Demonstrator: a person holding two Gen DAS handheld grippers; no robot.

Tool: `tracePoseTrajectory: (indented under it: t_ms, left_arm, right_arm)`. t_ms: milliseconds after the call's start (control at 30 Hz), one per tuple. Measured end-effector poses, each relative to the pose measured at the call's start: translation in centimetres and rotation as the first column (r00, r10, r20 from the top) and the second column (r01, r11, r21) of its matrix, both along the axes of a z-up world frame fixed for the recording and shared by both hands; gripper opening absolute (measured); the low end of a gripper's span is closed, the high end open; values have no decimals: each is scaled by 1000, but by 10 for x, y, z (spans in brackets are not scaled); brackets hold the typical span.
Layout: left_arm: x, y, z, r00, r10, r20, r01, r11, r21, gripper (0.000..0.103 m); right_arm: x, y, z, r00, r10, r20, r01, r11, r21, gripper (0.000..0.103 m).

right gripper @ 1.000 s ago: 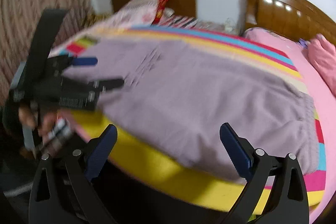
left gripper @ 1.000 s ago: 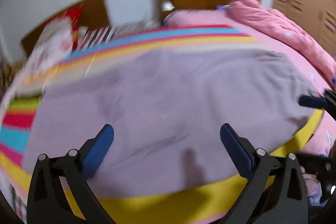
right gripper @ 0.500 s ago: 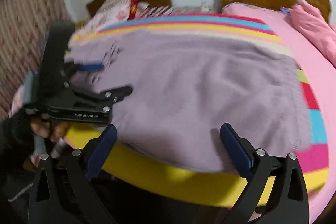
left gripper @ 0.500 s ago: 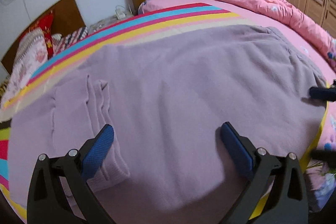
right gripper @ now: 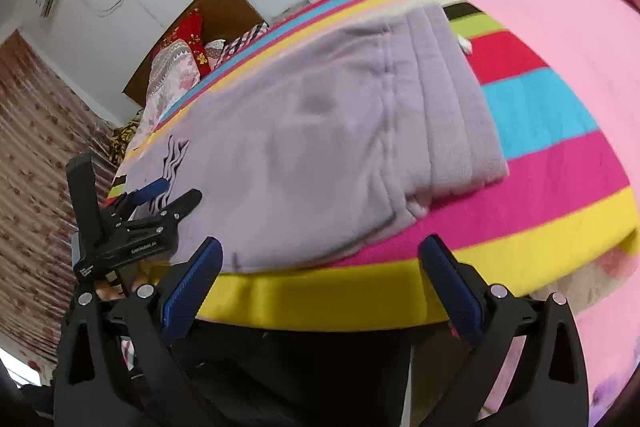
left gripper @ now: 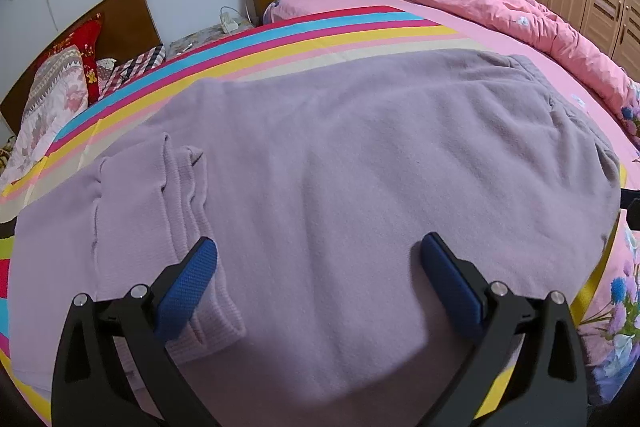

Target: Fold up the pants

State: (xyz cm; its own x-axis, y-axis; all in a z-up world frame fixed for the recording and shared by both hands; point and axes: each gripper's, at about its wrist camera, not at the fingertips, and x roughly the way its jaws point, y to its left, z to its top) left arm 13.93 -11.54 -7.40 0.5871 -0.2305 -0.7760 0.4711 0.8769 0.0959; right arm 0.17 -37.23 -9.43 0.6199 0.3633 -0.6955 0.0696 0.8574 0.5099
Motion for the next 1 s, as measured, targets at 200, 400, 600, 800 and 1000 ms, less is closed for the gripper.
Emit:
tracePoseTrajectory:
  t_ms: [200,400,600,800,1000]
  left_arm:
    - [2,1,0,1000,0,-3,0,1000,-2,102]
    - [-14,2,18,996,-50,68,51,998,-24,100]
    - [1,60,53,980,137,141,-125,988,-88,101]
    - [32,109,0,969,243,-48,-245,969,-40,102]
    - [35,107,-1,969,238,-57,-240,970,-30,102]
  right_arm:
    - [13,-18,-4,990,-142,6,141,987,81,97]
    - [20,1,0,998,-35,-47,35,999,-1,99]
    - [25,-25,-3,985,-170,-37,173,976,129,96]
    - [15,-28,-9,966,-258,1,255,954,156,75]
    - [5,-43,-17,940,-342,4,330,909,255,41]
